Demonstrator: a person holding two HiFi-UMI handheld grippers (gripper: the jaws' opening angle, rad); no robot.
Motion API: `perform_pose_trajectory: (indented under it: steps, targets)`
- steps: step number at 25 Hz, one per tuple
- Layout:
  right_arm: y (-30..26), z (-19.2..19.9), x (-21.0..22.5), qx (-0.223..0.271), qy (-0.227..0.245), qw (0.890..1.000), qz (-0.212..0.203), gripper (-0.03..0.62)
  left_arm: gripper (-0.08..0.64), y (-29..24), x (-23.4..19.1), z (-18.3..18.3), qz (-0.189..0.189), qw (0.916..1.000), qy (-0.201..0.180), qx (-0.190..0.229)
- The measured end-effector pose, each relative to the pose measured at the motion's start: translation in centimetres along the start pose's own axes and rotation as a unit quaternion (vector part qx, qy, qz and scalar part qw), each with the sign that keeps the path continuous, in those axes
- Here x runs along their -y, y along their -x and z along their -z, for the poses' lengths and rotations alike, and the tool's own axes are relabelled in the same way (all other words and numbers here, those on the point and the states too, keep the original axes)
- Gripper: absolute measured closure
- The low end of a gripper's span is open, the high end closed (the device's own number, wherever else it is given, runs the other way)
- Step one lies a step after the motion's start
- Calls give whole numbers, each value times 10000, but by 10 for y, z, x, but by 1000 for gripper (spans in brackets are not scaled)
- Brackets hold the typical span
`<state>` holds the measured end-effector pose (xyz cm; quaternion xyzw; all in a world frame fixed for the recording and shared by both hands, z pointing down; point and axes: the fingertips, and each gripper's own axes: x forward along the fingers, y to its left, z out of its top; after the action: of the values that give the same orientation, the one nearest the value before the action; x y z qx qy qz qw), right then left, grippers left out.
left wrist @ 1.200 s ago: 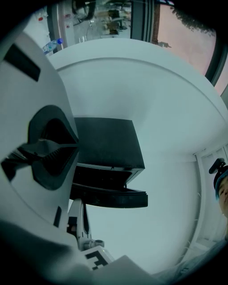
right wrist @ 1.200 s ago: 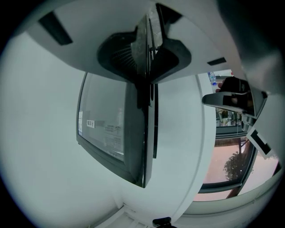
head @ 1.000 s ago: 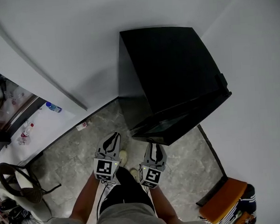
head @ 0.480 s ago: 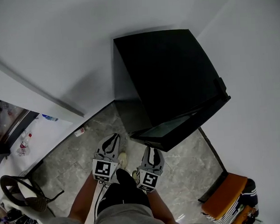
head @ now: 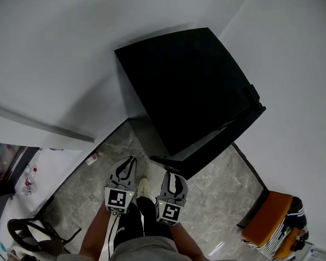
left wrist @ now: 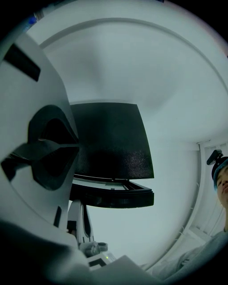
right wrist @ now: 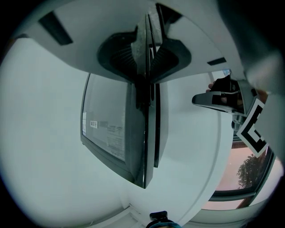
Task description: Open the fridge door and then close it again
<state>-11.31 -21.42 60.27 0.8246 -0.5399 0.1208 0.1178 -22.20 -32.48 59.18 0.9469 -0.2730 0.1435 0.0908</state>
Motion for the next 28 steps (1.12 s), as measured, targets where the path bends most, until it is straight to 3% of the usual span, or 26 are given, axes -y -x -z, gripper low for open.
perform_pose_trajectory:
  steps: [14,28]
  targets:
    - [-16,-4,-6,-3,12,9993,387,482,532,-10,-19,-8,291,9996,0,-29]
    - [-22,-2,-11,-2,-134,9987,489,482,532,0,-22,-4,366,9993,72,-29]
